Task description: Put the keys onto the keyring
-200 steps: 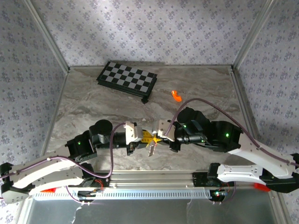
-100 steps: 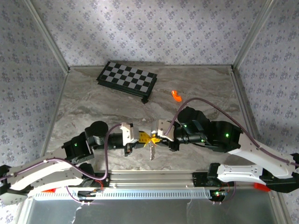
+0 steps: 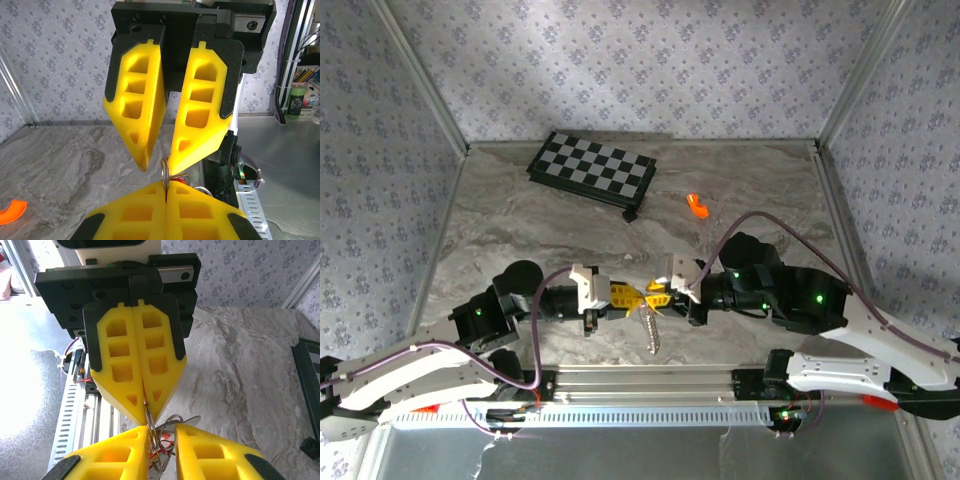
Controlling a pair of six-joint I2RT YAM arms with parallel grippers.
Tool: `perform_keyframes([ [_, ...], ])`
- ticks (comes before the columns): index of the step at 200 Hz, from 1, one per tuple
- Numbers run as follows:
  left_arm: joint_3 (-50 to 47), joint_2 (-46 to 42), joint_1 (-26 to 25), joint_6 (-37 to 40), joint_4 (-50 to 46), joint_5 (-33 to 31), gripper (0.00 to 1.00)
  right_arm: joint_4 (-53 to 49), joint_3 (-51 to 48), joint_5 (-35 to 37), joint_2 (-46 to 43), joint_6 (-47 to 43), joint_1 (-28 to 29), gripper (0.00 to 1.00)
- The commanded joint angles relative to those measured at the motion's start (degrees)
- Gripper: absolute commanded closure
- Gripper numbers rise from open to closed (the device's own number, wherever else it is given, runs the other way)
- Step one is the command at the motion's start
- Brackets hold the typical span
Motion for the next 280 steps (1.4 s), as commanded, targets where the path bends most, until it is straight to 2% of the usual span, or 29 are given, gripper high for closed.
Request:
perform_keyframes([
  [1,0.23,-0.84,-0.38,-0.64,5.07,1.72,1.00,1.45,-2.20,-1.00,-1.50,1.34,0.19,0.80],
  [44,-0.39,-1.46,-0.38,-1.42,6.63,1.45,1.00,2.59,-4.03,-1.40,-2.60,1.80,0.20,0.82],
  [92,-0.68,-1.46,-0.38,-1.85,7.86,1.97,1.00,2.71,-4.61,-0.92,-2.90,1.72,0.16,0.89],
  [213,-1.57,-1.44,-0.32,-2.52,11.78,7.91,1.00,-0.81,-3.56,-4.44,0.13,0.68,0.36,0.94],
  [239,-1.47,-1.20,-0.38,-2.52,11.49,7.78,1.00,-0.56,-3.64,-4.16,-0.74,0.51,0.25,0.93],
  [280,-1.42,-1.53,-0.38,-2.36,11.55,7.68,1.00,1.63,-4.82,-3.95,-3.48,0.91,0.27,0.84],
])
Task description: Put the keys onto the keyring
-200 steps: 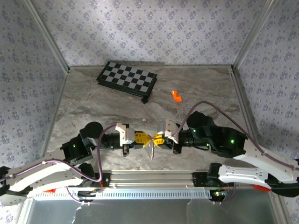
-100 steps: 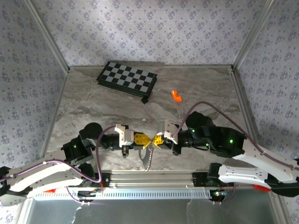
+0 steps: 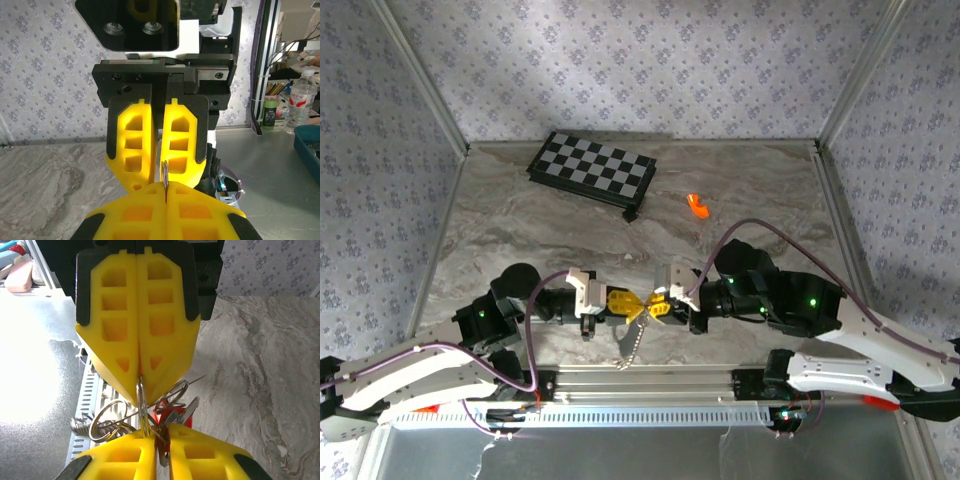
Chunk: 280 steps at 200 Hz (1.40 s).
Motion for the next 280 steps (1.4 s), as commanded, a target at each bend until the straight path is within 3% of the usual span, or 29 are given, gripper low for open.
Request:
perform_keyframes([
  [1,1.06,-0.97,-0.40,-0.40,5.59,2.00,1.00,1.12,-0.41,-0.17,-2.18,0.13,0.23,0.84],
  [129,1.11,-1.64,-0.40,-1.45,5.54,3.68,1.00,3.76,-2.40,-0.67,-4.72,1.40,0.36,0.82],
  [178,0.39,-2.87,-0.40,-1.82,6.54,3.06,1.00,4.90,-4.02,-1.82,-6.21,2.79,0.42,0.65],
  [205,0.52,-2.87,-0.40,-1.77,6.39,3.11,1.00,5.96,-5.31,-2.03,-7.78,3.41,0.61,0.61],
  [280,0.60,-2.78,-0.33,-1.48,6.35,2.02,1.00,10.44,-9.85,-5.18,-11.06,5.69,1.02,0.68],
])
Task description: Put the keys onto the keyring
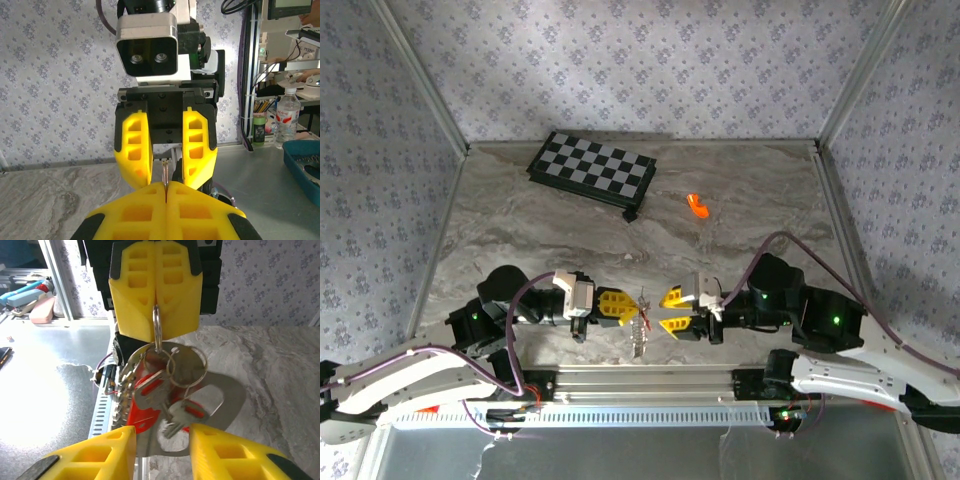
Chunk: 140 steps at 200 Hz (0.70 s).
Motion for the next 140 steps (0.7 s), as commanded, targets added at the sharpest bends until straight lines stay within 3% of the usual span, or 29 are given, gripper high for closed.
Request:
perform_keyframes([
  [1,0.62,-0.62,-0.35,-0.36,3.56,-0.19,1.00,2.88,-1.10,-2.30,-0.70,1.88,0.63,0.68],
  [140,0.71,-0.16,-0.38,-0.89,4.11,-0.22,1.00,11.90,-7.20,-1.26,0.23,4.97,1.59,0.69],
])
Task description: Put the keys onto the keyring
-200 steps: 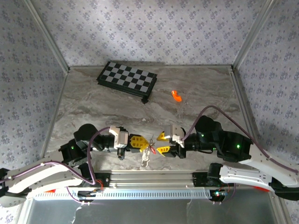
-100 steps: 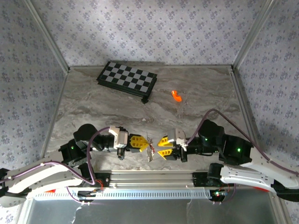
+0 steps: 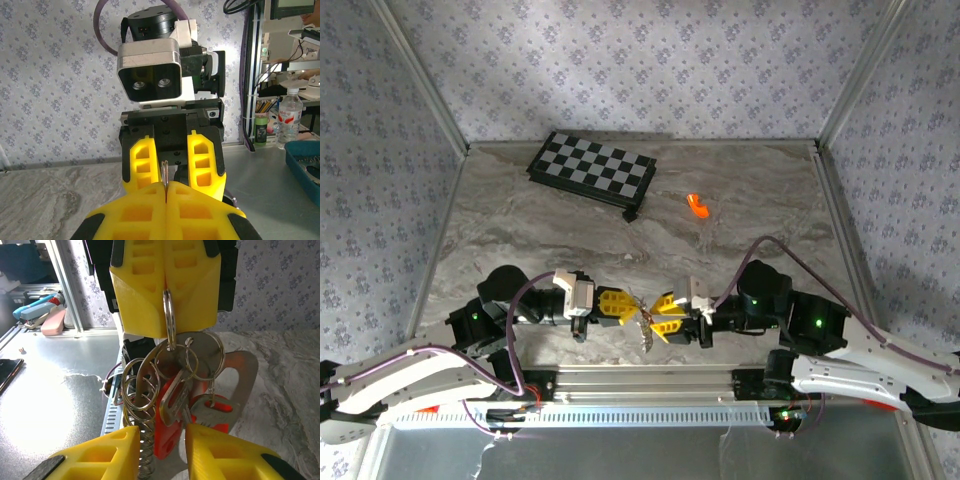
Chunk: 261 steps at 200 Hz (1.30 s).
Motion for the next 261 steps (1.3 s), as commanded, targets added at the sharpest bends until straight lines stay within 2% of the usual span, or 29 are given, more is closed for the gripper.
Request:
perform_keyframes([
  [1,0.68,-0.26,-0.38,-0.82,4.00,0.23,1.00,2.61,-0.94,-0.23,0.18,1.04,0.40,0.69],
  [79,0.72,-0.15,-0.38,-1.42,4.38,1.03,1.00,5.97,-1.79,-0.40,1.60,0.34,0.24,0.71],
  [154,0.47,-0.49,-0.38,-1.40,4.16,0.77,1.00,8.32,-2.79,-0.58,0.92,0.16,0.15,0.89],
  [181,0.30,-1.12,-0.38,-0.92,3.60,-0.13,1.00,7.04,-2.82,1.38,-0.17,-0.17,0.07,0.94],
  [261,0.41,-1.21,-0.35,0.54,1.21,-1.54,1.00,0.68,-0.16,9.84,-2.70,-2.16,-0.02,1.00],
])
